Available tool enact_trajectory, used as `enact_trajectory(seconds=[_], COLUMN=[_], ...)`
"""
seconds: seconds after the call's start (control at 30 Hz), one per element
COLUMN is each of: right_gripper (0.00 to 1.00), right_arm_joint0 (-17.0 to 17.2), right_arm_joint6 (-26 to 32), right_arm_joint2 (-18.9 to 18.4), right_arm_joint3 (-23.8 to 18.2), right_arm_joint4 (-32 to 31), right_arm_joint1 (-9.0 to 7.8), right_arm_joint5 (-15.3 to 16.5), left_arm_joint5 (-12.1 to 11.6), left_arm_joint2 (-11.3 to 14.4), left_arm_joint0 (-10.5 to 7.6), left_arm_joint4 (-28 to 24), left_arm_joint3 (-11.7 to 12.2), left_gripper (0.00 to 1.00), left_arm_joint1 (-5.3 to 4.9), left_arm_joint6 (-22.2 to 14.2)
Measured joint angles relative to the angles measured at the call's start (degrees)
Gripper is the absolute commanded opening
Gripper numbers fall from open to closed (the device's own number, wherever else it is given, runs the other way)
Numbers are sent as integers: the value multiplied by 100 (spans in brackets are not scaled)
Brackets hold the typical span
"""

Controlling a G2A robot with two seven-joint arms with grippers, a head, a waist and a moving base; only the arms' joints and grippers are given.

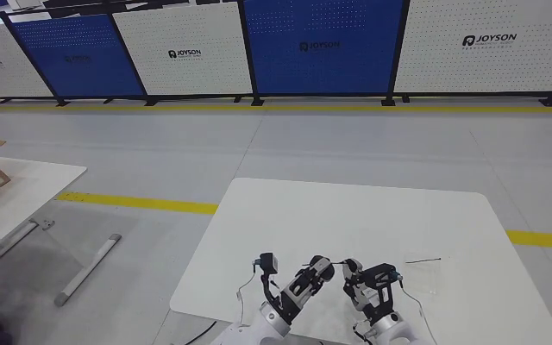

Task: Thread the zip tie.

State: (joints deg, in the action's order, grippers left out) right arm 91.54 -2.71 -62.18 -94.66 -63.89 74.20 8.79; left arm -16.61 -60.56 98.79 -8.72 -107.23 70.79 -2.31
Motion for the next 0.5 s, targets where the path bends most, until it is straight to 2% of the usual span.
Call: enact_trajectory(seconds=[0.2, 0.23, 0.27, 0.3, 0.5], right_gripper=[0, 12, 91, 100, 100], right_arm_joint0=[-21, -27, -33, -38, 19], right_arm_joint6=[-1, -1, -2, -6, -222], right_arm_joint2=[13, 17, 21, 24, -49], right_arm_joint3=[27, 35, 40, 47, 10], right_arm_joint4=[12, 17, 21, 27, 215], right_arm_joint1=[3, 4, 4, 5, 1], right_arm_joint5=[7, 14, 25, 38, 138], left_arm_joint5=[-124, -146, -160, -167, -72], left_arm_joint2=[-48, -56, -62, -69, -51], left_arm_joint0=[109, 127, 139, 150, 196], left_arm_joint4=[7, 14, 25, 41, 27], left_arm_joint3=[-15, -19, -22, -24, -25], left_gripper=[0, 0, 0, 0, 0], left_arm_joint1=[-25, -29, -33, -35, -22], left_arm_joint6=[-56, -68, -71, -61, 232])
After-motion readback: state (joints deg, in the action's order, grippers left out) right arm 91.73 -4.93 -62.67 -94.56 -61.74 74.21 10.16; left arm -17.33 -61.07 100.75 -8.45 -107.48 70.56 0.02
